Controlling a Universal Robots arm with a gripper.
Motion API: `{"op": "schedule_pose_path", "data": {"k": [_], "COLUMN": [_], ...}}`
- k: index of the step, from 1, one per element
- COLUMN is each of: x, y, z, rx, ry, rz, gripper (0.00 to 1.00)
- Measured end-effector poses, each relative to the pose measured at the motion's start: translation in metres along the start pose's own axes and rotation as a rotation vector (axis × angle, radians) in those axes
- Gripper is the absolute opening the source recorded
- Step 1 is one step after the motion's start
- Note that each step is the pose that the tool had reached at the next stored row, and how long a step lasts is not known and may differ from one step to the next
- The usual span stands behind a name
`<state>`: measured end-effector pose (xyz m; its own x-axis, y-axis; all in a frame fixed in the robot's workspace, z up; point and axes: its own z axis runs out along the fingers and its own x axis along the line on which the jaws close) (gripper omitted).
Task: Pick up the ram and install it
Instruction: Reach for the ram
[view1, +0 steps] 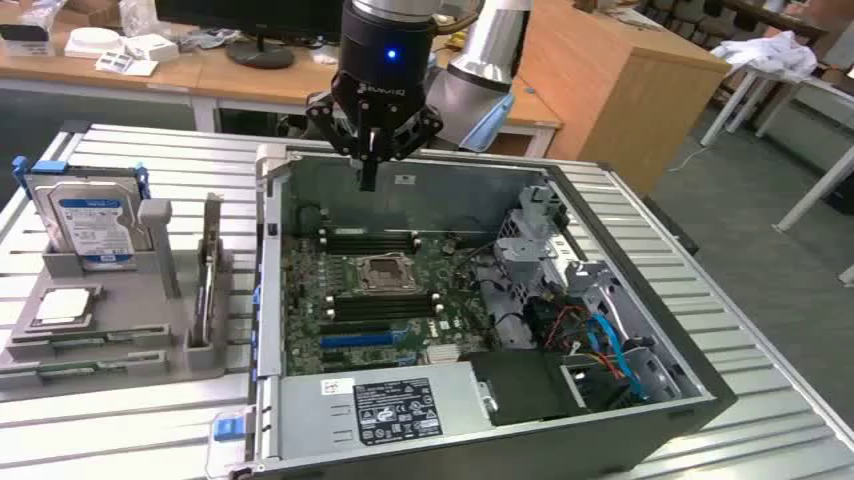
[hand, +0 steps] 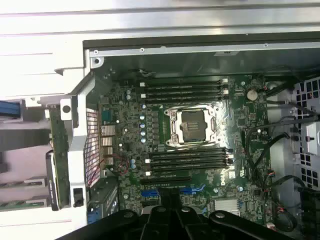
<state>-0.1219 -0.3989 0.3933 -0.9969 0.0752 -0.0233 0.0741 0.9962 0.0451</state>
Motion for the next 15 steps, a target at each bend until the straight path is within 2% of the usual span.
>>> {"op": "schedule_pose_path", "data": {"k": [12, 15], "x": [0.0002, 0.0034], "y": [0.0000, -0.0003], "z": [0.0000, -0.0002], "rx": [0.0000, 0.0001], "ry": [0.0000, 0.0000], "rz": [0.000, 0.000], "gripper": [0.11, 0.11]}}
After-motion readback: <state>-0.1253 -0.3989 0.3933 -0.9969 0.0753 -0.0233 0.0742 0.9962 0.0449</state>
